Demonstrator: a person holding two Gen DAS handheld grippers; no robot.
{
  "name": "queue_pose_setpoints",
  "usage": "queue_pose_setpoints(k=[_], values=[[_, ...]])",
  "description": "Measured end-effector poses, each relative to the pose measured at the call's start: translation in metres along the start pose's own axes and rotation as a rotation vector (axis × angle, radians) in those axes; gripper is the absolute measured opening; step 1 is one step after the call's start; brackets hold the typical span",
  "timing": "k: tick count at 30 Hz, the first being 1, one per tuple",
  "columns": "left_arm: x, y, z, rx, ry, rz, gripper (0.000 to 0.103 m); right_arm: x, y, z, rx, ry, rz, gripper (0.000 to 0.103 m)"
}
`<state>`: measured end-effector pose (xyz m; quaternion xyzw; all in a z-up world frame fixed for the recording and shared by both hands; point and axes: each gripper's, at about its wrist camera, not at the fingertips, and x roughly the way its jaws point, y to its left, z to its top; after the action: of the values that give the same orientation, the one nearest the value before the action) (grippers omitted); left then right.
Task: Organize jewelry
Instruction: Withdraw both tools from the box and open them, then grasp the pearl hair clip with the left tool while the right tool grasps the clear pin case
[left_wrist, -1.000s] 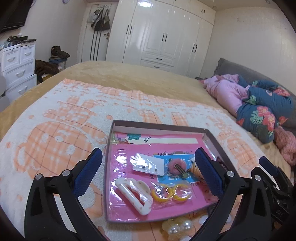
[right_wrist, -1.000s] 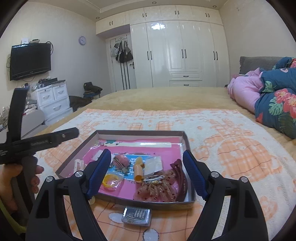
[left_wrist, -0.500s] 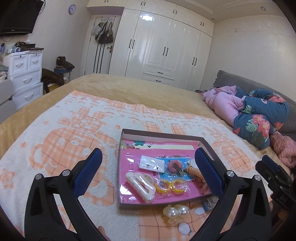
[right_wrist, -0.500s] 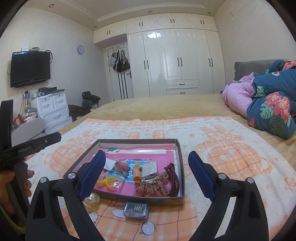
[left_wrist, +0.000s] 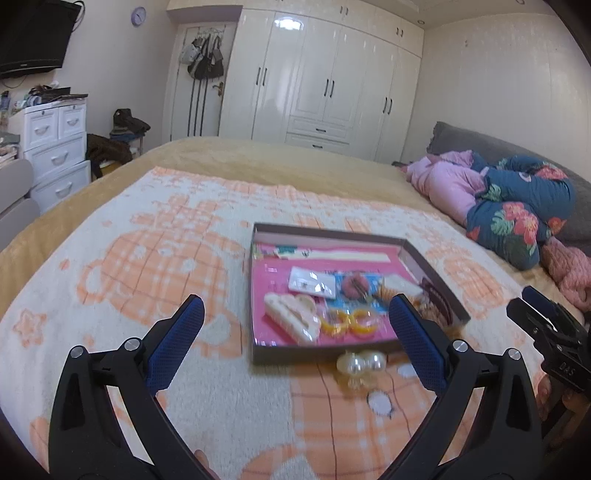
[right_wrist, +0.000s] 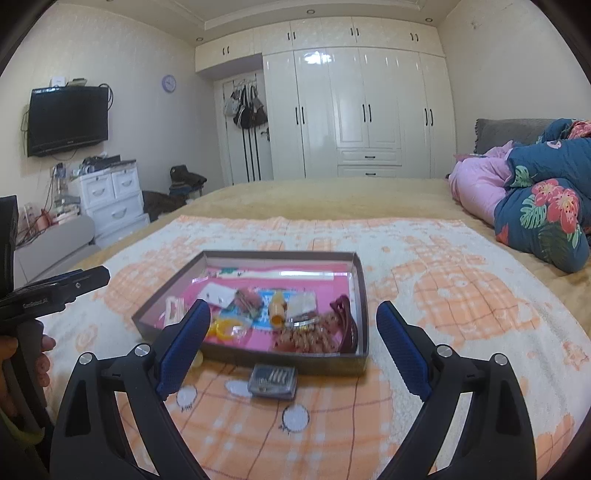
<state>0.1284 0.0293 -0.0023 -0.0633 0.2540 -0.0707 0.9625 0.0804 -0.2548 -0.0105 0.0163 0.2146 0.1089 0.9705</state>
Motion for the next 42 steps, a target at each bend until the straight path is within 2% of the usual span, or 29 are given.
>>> queue_pose_setpoints(k=[12, 25, 33, 35, 37, 40, 41, 42], values=[[0.008, -0.007, -0.022, 0.047, 0.065, 0.003, 0.092, 0.013, 0.011, -0.027, -0.044, 0.101, 0.034, 0.089], [0.040, -0.017, -0.045, 0.055, 0.183, -0.047, 0.091, 0.053, 0.011, -0.045, -0.063, 0.240, 0.046, 0.088], [0.067, -0.021, -0.052, 0.019, 0.269, -0.116, 0.074, 0.083, 0.014, -0.051, -0.061, 0.347, 0.079, 0.068], [0.075, -0.024, -0.055, 0.016, 0.295, -0.125, 0.074, 0.089, 0.015, -0.051, -0.054, 0.362, 0.085, 0.063], [0.080, -0.028, -0.057, 0.021, 0.310, -0.130, 0.074, 0.092, 0.013, -0.052, -0.041, 0.381, 0.099, 0.046], [0.086, -0.032, -0.056, 0.020, 0.316, -0.149, 0.074, 0.090, 0.010, -0.052, -0.021, 0.371, 0.113, 0.046], [0.089, -0.033, -0.055, 0.013, 0.319, -0.161, 0.071, 0.089, 0.009, -0.051, -0.020, 0.366, 0.112, 0.046], [0.091, -0.034, -0.055, 0.011, 0.322, -0.163, 0.065, 0.086, 0.008, -0.051, -0.021, 0.359, 0.110, 0.046]])
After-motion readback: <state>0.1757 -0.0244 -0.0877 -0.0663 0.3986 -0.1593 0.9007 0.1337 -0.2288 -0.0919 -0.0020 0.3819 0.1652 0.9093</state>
